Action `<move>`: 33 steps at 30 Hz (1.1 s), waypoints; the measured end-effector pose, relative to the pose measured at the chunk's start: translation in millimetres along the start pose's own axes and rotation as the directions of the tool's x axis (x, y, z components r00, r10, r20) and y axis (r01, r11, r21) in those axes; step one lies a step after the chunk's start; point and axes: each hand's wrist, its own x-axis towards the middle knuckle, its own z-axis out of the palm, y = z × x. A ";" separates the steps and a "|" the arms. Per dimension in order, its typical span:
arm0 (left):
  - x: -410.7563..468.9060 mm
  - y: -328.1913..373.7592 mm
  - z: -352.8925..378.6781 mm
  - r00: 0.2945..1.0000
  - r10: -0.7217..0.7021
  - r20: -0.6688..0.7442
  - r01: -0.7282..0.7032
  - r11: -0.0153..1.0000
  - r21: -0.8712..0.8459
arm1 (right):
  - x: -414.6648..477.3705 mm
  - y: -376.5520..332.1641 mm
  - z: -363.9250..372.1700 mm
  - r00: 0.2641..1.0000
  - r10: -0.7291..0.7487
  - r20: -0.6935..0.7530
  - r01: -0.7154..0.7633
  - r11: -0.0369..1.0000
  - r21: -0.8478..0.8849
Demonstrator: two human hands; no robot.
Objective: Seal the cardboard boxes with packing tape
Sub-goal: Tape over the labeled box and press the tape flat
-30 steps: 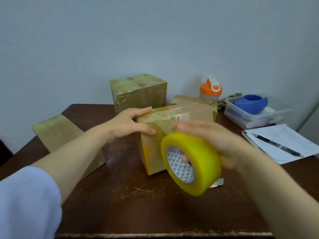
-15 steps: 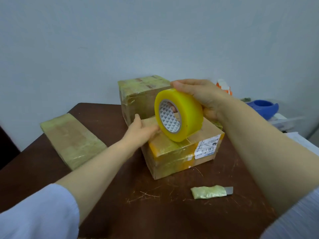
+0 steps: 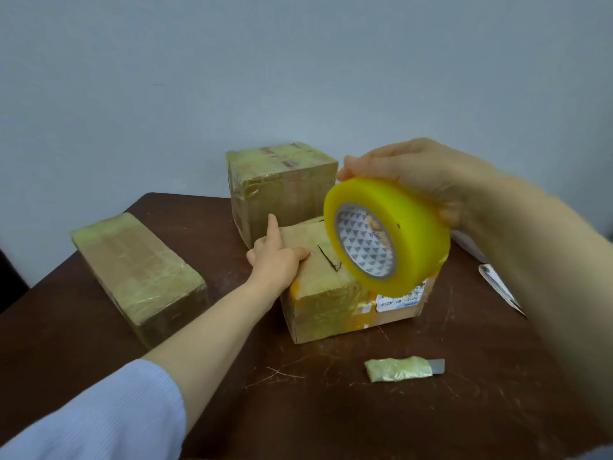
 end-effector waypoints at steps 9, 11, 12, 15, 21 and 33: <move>-2.7 0.1 3.9 0.994 0.108 0.017 -0.109 0.994 0.009 | -64.1 58.8 4.8 0.975 0.218 0.040 -0.220 0.975 0.034; -3.1 0.5 5.0 0.993 0.119 0.023 -0.119 0.992 0.027 | -69.6 73.2 10.2 0.972 0.234 0.016 -0.234 0.972 0.013; -2.9 0.0 4.6 0.993 0.119 0.022 -0.120 0.992 0.037 | -70.5 79.2 13.2 0.971 0.237 0.007 -0.237 0.971 -0.022; -1.2 -1.2 2.5 0.994 0.111 0.024 -0.112 0.992 0.060 | -70.5 92.5 20.6 0.967 0.253 -0.009 -0.252 0.961 -0.112; -4.0 9.0 -1.2 0.996 0.085 0.034 -0.089 0.985 0.148 | -67.6 104.3 23.5 0.965 0.263 -0.005 -0.262 0.961 -0.087; 12.1 31.4 49.5 0.925 0.154 0.347 -0.379 0.433 0.818 | -56.5 112.9 29.2 0.966 0.250 -0.060 -0.253 0.965 -0.070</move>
